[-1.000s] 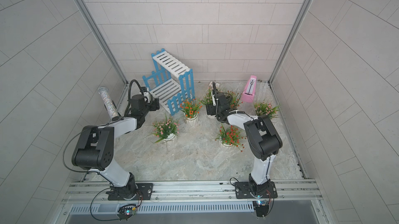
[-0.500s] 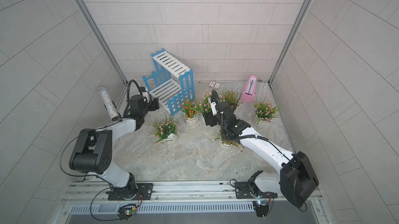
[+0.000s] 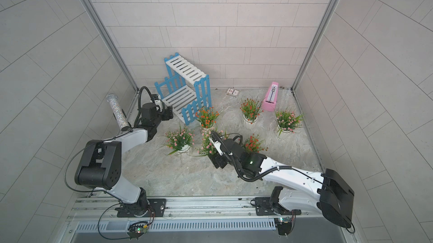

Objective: Place the baby's breath potted plants on the rack by color
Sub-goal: Pick up the baby's breath potted plant from the center of the board, then place the baby's breath potted plant at the center of the board.

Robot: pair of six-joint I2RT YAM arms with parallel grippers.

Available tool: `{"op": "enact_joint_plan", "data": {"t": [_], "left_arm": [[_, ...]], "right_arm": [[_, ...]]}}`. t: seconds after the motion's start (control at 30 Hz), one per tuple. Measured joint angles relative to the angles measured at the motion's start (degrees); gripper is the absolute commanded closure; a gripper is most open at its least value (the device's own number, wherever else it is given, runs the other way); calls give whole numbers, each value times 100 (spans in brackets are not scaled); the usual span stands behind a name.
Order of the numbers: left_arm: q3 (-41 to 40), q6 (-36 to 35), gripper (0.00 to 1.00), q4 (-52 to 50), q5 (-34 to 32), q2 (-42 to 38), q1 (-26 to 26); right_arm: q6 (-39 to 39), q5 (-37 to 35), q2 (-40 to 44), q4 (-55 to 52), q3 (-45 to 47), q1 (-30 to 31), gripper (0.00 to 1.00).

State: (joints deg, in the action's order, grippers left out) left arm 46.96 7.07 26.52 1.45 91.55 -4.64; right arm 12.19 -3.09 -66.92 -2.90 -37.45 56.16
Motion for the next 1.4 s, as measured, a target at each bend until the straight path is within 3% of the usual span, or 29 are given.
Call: {"op": "enact_joint_plan", "data": {"t": [0.23,0.5,0.67,0.7,0.8,0.97,1.4], "left_arm": [[0,44,14,2,2,-4,-2],[0,59,14,15,4,-4,-2],[0,66,14,20,4,-4,-4],[0,66,14,20,4,-4,-4],[0,66,14,22,4,-4,-7],[0,66,14,22,4,-4,-15],[0,70,14,20,4,-4,-26]], "right_arm": [[11,39,-1097,951,166,389,26],[133,313,-1788,2033,76,496,22],[208,503,-2127,2391,-83,503,7],[221,549,-2153,2420,-109,507,0],[236,592,-2083,2417,-131,538,1],[181,597,-1381,1993,-87,544,1],[295,372,2127,-39,358,369,0]]}}
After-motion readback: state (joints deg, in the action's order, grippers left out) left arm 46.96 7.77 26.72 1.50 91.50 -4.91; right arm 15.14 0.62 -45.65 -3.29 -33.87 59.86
